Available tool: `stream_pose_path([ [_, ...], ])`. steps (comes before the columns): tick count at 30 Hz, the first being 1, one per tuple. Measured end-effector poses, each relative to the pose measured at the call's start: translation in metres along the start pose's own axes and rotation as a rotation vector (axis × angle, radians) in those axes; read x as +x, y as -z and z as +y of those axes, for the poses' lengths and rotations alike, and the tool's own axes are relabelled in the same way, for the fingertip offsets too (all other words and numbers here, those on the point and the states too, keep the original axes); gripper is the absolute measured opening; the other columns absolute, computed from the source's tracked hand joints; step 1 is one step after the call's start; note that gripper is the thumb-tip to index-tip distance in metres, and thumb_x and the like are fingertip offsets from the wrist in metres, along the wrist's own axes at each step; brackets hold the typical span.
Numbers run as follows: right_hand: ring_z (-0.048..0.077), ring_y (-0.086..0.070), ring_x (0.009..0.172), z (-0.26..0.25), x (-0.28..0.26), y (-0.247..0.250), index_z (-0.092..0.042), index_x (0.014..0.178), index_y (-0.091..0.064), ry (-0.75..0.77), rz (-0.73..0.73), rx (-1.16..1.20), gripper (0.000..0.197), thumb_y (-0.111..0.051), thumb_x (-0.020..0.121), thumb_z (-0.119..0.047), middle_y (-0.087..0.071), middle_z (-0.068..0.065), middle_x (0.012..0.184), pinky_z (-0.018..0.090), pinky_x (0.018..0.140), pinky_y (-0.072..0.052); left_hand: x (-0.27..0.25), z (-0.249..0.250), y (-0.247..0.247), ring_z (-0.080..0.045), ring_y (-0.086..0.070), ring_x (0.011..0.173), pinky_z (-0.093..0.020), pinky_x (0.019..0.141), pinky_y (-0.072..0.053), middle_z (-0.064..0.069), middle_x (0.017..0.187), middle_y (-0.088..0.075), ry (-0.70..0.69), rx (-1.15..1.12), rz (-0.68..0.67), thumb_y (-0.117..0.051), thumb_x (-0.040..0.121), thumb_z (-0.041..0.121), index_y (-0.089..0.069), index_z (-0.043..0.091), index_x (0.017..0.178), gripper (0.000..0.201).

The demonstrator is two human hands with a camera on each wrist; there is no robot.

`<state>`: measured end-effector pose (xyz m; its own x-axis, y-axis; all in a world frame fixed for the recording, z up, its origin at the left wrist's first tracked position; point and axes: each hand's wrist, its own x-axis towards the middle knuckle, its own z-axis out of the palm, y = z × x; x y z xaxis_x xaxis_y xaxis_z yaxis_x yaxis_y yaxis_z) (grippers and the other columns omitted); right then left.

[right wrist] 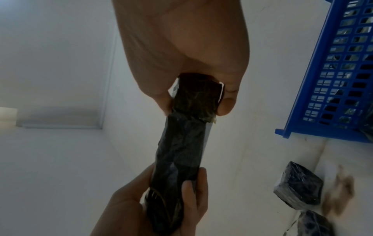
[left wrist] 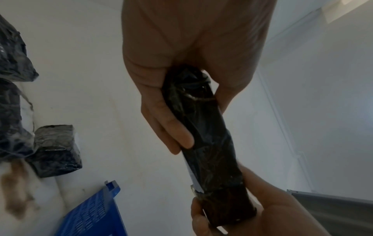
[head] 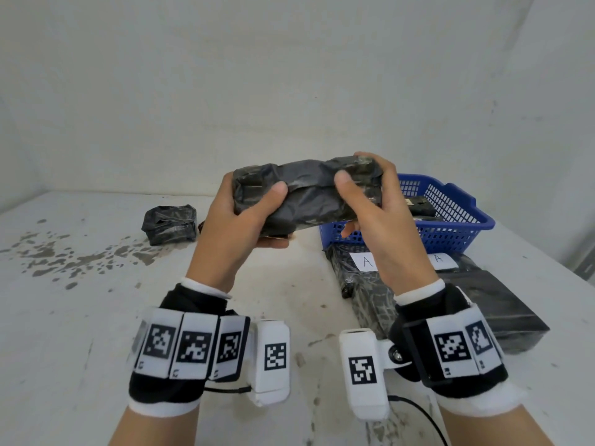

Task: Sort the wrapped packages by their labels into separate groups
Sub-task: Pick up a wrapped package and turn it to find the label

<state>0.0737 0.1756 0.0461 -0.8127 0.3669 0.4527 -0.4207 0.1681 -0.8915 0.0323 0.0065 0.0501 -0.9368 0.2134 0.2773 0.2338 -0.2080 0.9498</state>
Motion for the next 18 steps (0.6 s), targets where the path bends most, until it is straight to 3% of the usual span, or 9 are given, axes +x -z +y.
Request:
stream_pose_path([
  [3, 0.007, -0.060, 0.075, 0.0000, -0.0023, -0.0026, -0.030, 0.121, -0.051, 0.031, 0.026, -0.023, 0.031, -0.067, 0.095, -0.026, -0.065, -0.021, 0.097, 0.025, 0.060, -0.052, -0.0005, -0.0013, -0.0005, -0.013, -0.073, 0.074, -0.027, 0.055, -0.057, 0.001, 0.111, -0.068, -0.014, 0.047, 0.001, -0.066, 0.089, 0.028, -0.052, 0.022, 0.129, 0.043],
  [6, 0.005, -0.062, 0.082, 0.0015, -0.0029, -0.0047, -0.026, 0.119, -0.051, 0.052, 0.062, -0.060, 0.035, -0.072, 0.091, -0.029, -0.065, -0.011, 0.105, 0.024, 0.071, -0.051, -0.0008, -0.0010, -0.0003, -0.019, -0.072, 0.060, -0.023, 0.043, -0.050, 0.004, 0.105, -0.069, -0.036, 0.130, 0.006, -0.066, 0.089, 0.033, -0.047, 0.031, 0.134, 0.049],
  [10, 0.000, -0.064, 0.080, 0.0004, -0.0055, -0.0073, -0.027, 0.118, -0.050, 0.069, 0.081, -0.073, 0.040, -0.075, 0.087, -0.033, -0.065, -0.013, 0.101, 0.021, 0.070, -0.053, 0.0008, -0.0034, 0.0007, -0.027, -0.070, 0.076, -0.023, 0.041, -0.042, -0.005, 0.107, -0.069, -0.068, 0.169, 0.033, -0.066, 0.087, 0.043, -0.049, 0.034, 0.130, 0.047],
  [14, -0.005, -0.066, 0.091, -0.0012, -0.0078, -0.0084, -0.025, 0.121, -0.049, 0.115, 0.077, -0.168, 0.049, -0.078, 0.084, -0.035, -0.065, -0.018, 0.099, 0.021, 0.084, -0.056, 0.0011, -0.0045, 0.0002, -0.020, -0.069, 0.068, -0.026, 0.045, -0.047, -0.005, 0.106, -0.068, -0.068, 0.151, 0.028, -0.068, 0.087, 0.037, -0.047, 0.032, 0.127, 0.045],
  [16, -0.008, -0.065, 0.090, -0.0033, -0.0092, -0.0086, -0.025, 0.122, -0.047, 0.119, 0.053, -0.205, 0.053, -0.080, 0.082, -0.038, -0.064, -0.018, 0.099, 0.013, 0.080, -0.053, 0.0001, -0.0033, -0.0006, -0.015, -0.068, 0.059, -0.028, 0.048, -0.052, -0.001, 0.101, -0.067, -0.061, 0.124, 0.016, -0.068, 0.087, 0.033, -0.044, 0.032, 0.132, 0.051],
  [18, -0.010, -0.064, 0.090, -0.0054, -0.0104, -0.0082, -0.026, 0.122, -0.046, 0.123, 0.034, -0.230, 0.057, -0.081, 0.080, -0.039, -0.064, -0.019, 0.100, 0.009, 0.077, -0.051, -0.0007, -0.0018, -0.0011, -0.012, -0.069, 0.060, -0.027, 0.051, -0.055, 0.004, 0.099, -0.067, -0.063, 0.082, 0.012, -0.069, 0.087, 0.026, -0.043, 0.031, 0.136, 0.056],
])
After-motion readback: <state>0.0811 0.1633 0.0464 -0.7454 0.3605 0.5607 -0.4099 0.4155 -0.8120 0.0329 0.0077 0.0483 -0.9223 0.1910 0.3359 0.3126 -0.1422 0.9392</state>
